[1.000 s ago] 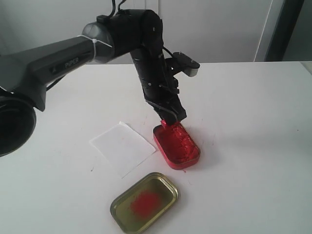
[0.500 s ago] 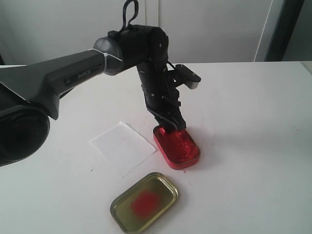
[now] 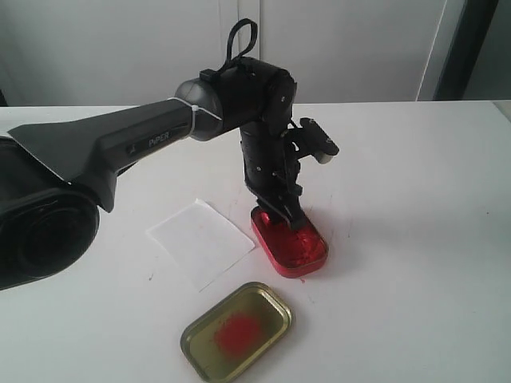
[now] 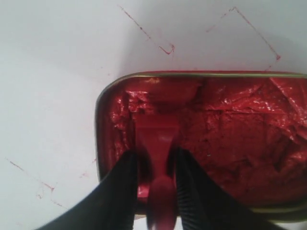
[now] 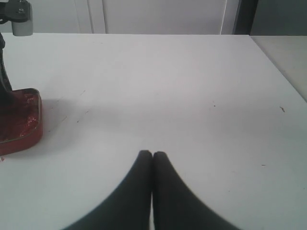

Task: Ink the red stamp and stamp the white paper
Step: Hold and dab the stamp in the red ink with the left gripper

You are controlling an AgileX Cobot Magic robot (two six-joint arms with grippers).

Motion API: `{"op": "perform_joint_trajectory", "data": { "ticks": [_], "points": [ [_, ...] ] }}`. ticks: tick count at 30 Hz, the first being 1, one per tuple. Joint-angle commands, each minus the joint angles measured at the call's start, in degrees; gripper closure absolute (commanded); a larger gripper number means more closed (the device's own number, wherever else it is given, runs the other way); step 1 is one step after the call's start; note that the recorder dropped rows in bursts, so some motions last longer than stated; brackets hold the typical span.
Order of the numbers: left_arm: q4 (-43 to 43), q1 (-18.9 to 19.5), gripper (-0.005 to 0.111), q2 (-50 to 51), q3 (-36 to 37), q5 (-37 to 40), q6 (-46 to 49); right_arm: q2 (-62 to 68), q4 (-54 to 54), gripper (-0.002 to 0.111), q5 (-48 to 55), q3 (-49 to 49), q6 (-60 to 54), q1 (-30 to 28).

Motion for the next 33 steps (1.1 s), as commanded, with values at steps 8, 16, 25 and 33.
{"op": "perform_joint_trajectory", "data": {
  "ticks": [8, 16, 25, 33],
  "points": [
    [-0.02, -0.13, 0.107, 2.95, -0.25, 0.66, 1.52, -0.20, -0.33, 0.108, -0.81, 0.26, 0.02, 0.03],
    [-0.02, -0.13, 0.107, 5.64, -0.12, 0.87, 1.67, -0.20, -0.33, 0.108, -0.81, 0.26, 0.02, 0.03],
    [-0.02, -0.13, 0.107, 7.66, -0.03, 0.72, 1.93, -0.20, -0.33, 0.108, -0.81, 0.26, 0.02, 0.03],
    [-0.02, -0.13, 0.107, 8.94, -0.03, 0.83, 1.93, -0.20, -0.33, 0.108, -0.81, 0.26, 0.02, 0.03]
  ]
}}
